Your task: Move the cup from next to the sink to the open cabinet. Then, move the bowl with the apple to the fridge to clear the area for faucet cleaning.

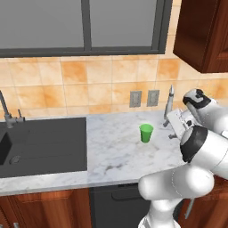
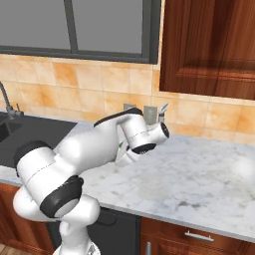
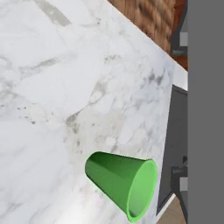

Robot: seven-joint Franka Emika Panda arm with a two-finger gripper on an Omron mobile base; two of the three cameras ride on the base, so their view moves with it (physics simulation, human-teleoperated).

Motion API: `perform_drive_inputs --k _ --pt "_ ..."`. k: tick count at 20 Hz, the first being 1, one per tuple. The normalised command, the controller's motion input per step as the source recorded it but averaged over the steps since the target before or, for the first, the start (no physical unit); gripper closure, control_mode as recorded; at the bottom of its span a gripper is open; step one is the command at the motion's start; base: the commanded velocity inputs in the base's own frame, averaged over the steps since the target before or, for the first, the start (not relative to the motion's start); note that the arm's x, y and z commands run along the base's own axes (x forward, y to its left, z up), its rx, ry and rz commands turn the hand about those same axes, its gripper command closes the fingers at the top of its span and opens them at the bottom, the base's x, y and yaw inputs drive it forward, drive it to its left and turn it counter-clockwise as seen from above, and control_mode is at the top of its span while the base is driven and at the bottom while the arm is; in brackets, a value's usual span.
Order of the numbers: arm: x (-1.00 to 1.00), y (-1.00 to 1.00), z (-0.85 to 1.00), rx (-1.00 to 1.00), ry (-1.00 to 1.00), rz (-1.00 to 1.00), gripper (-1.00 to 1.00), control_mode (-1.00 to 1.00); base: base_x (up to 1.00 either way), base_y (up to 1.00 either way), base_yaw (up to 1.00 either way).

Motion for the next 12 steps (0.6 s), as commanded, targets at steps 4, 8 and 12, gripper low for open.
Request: perform_drive_inputs --k 4,8,12 --pt "0.47 -0.05 -0.24 0.1 0.0 0.0 -1.0 -1.0 0.0 0.0 0.0" --pt "0.54 0.0 -0.19 0.05 0.0 0.0 -1.0 -1.0 0.0 0.0 0.0" --pt "0.31 0.0 -0.16 0.09 0.05 0.0 -1.0 -1.0 0.0 0.0 0.0"
